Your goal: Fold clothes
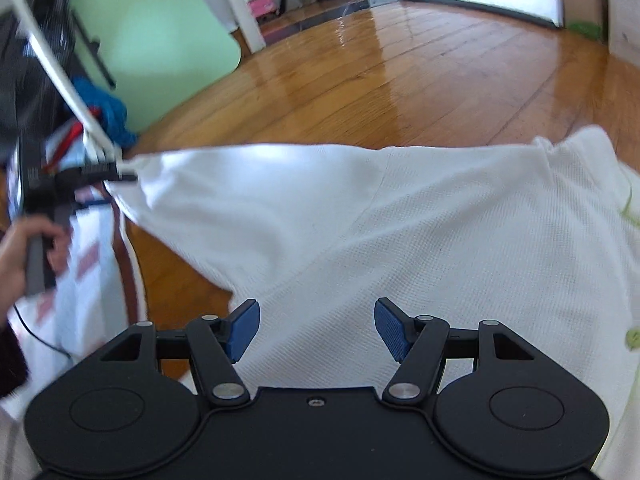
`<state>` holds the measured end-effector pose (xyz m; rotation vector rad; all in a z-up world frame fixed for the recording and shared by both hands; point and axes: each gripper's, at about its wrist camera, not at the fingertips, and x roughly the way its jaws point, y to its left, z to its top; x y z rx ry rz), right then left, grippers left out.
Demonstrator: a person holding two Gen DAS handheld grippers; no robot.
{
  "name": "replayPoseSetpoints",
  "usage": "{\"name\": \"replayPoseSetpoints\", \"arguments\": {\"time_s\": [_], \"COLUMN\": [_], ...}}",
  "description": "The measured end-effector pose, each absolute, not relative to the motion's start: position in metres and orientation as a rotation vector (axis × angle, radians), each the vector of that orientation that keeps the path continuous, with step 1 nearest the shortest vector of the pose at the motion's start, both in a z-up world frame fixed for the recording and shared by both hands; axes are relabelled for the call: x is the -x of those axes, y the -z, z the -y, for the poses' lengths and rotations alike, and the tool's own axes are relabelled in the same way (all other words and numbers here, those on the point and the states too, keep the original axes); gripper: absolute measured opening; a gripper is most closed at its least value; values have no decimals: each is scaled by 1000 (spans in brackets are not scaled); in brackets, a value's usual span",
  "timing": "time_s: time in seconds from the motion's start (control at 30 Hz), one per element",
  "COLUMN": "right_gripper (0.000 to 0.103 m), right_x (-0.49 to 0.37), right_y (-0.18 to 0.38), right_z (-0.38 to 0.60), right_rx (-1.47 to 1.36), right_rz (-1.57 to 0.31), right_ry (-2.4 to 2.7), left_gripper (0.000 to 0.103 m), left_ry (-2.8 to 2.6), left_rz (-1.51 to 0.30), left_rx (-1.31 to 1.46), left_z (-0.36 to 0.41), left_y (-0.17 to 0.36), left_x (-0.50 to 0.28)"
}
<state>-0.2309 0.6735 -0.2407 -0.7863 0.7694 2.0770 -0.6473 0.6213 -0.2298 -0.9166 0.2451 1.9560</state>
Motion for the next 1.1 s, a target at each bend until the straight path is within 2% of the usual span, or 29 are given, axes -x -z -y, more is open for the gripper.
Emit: {"name": "replayPoseSetpoints", "arguments": {"time_s": [0.03, 0.07, 0.1, 0.13, 0.17, 0.23, 0.3, 0.33, 0.37, 0.4, 0.43, 0.47, 0.5, 0.57, 0.7, 0.93, 1.03, 1.1], "right_gripper": [69, 68, 66, 57, 45, 44, 44, 46, 47, 47, 47, 47, 47, 47, 47, 47, 47, 47], "right_x": [236, 242, 248, 254, 261, 274, 280, 281, 282, 282, 281, 280, 278, 269, 236, 145, 104, 81], "right_y": [240, 240, 240, 239, 240, 242, 245, 245, 245, 246, 247, 247, 248, 249, 243, 233, 231, 231], "right_z": [-670, -667, -663, -657, -653, -648, -651, -652, -654, -655, -654, -654, -653, -651, -648, -624, -606, -596], "right_rx": [809, 832, 856, 887, 927, 989, 999, 996, 993, 990, 989, 988, 983, 957, 875, 812, 777, 770], "right_rz": [-727, -684, -640, -598, -564, -529, -551, -551, -551, -552, -553, -554, -555, -557, -594, -748, -773, -783], "right_ry": [-2091, -2104, -2132, -2191, -2245, -2293, -2277, -2264, -2252, -2238, -2222, -2206, -2191, -2162, -2064, -1920, -1825, -1764], "left_gripper": [57, 38, 28, 16, 16, 19, 39, 55, 63, 64, 61, 26, 3, 2, 2, 2, 3, 9], "left_ry": [-1958, -1960, -1960, -1970, -1994, -2036, -2030, -2021, -2014, -2009, -2007, -2007, -2003, -1985, -1863, -1345, -1058, -864], "left_rz": [-251, -268, -305, -345, -367, -387, -340, -321, -302, -284, -279, -293, -314, -297, -156, -76, -9, -25], "left_rx": [899, 882, 872, 874, 886, 908, 924, 931, 933, 928, 913, 886, 867, 838, 701, 494, 558, 699], "left_z": [-625, -629, -634, -638, -638, -639, -636, -636, -636, -635, -636, -637, -639, -638, -637, -618, -609, -615], "left_y": [231, 233, 235, 237, 240, 246, 246, 246, 247, 248, 249, 251, 252, 243, 190, 95, 93, 115], "left_x": [645, 644, 642, 641, 641, 641, 647, 650, 653, 653, 653, 652, 651, 643, 605, 426, 346, 299]}}
